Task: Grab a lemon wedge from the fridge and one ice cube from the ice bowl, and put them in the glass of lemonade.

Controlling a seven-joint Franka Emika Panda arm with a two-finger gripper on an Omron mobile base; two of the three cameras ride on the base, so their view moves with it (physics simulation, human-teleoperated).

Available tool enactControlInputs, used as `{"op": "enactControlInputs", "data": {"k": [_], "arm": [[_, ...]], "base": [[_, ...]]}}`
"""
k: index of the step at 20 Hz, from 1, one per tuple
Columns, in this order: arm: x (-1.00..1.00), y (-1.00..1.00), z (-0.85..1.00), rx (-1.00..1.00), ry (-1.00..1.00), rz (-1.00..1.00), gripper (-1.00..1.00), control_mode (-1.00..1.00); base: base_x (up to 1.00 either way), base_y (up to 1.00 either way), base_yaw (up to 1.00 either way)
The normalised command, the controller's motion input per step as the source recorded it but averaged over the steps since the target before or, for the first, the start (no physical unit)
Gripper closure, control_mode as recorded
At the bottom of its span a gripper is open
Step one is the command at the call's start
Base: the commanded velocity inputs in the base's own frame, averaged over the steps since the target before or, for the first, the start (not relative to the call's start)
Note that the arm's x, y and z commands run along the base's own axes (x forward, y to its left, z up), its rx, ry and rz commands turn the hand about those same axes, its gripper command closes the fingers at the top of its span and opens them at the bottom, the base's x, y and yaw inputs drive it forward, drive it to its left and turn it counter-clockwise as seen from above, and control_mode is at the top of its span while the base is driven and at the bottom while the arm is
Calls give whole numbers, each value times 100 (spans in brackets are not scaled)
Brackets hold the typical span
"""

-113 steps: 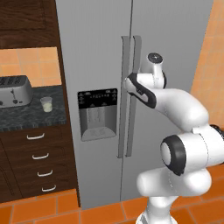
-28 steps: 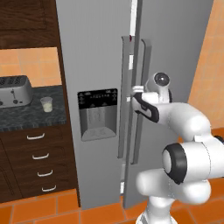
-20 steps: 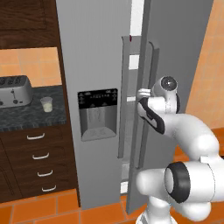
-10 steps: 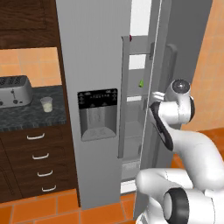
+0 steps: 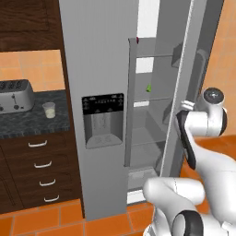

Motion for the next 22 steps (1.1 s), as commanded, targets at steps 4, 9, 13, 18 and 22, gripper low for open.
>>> {"op": "enactControlInputs", "data": {"k": [4,9,13,18,22], "arm": [[-47,-100,0,7,10,-29,-100,-100],[-47,-100,0,9,8,-24,-100,-100],[-39,-93,31,7,6,-13,-100,-100],[-75,-37,91,-1,1,3,-100,-100],[-95,0,27,-1,5,36,-100,-100]], "base": [[0,0,0],[0,0,0],[0,0,0],[0,0,0],[0,0,0]]}}
